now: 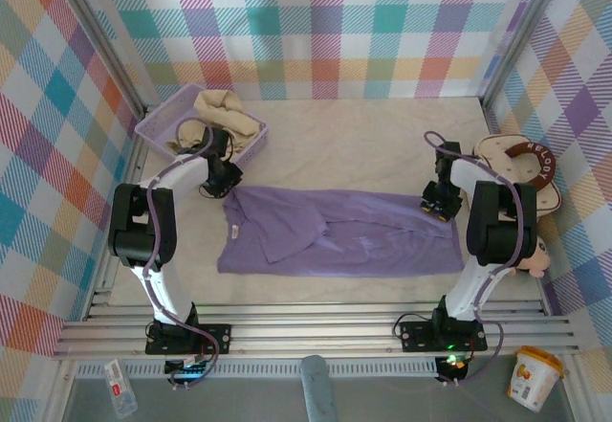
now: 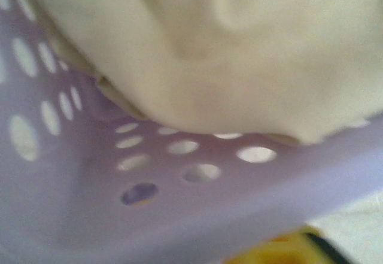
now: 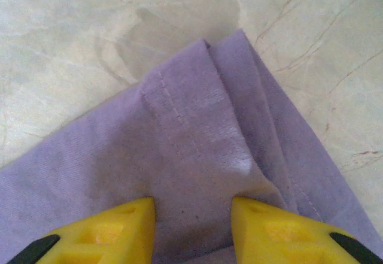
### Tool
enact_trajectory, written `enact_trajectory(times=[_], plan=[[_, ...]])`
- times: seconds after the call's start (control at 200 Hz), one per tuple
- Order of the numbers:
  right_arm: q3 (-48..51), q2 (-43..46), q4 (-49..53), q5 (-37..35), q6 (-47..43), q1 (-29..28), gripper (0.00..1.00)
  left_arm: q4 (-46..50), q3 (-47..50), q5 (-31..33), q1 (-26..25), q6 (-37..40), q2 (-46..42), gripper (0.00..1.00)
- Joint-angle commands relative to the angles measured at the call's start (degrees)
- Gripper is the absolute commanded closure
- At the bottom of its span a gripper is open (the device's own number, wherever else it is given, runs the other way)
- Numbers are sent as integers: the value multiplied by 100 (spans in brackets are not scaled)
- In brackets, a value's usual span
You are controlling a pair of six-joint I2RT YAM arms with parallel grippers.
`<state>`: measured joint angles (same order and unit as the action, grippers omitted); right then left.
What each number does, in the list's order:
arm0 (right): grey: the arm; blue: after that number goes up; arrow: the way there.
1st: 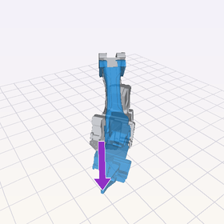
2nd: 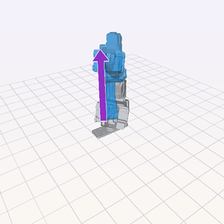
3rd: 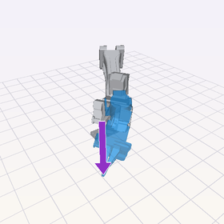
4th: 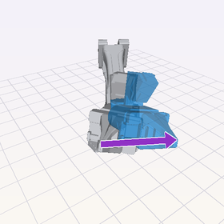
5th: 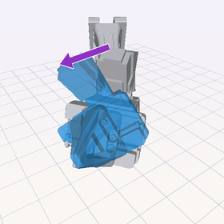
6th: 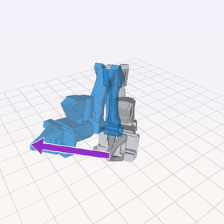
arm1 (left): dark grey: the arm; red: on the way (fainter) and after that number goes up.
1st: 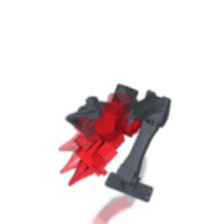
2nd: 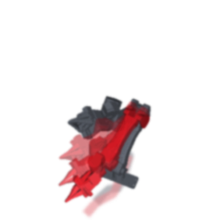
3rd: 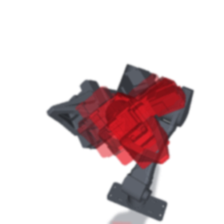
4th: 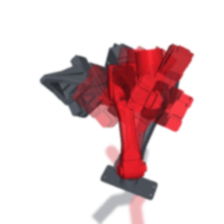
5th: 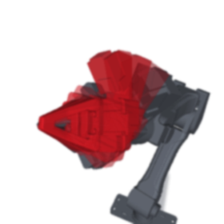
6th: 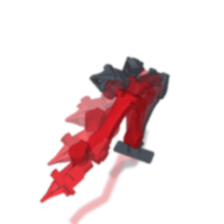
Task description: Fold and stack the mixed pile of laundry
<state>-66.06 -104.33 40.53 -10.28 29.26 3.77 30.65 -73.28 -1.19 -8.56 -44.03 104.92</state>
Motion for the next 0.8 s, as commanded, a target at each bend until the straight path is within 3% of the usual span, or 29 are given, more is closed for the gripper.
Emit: enact_trajectory(times=[0.0, 0.065, 0.18, 0.35, 0.645, 0.795], plan=[[-174, 15, 119, -103, -155, 23, 59, 390, -335, -186, -57, 532, -7, 45], [-170, 151, 113, 16, -212, 14, 59, 487, -315, -167, -136, 663, -58, 40], [-80, 461, 147, 127, -276, -33, 57, 410, -46, -114, -306, 706, -223, 40], [117, 886, 264, 385, -231, -141, 57, 197, 350, 22, -590, 460, -279, 50], [488, 1686, 371, 1226, -102, -1448, 50, 570, 664, 2, -1476, 58, -719, 54], [845, 1699, 46, 1408, 255, -1678, 49, 977, 1114, -74, -1823, 123, -1268, 51]])
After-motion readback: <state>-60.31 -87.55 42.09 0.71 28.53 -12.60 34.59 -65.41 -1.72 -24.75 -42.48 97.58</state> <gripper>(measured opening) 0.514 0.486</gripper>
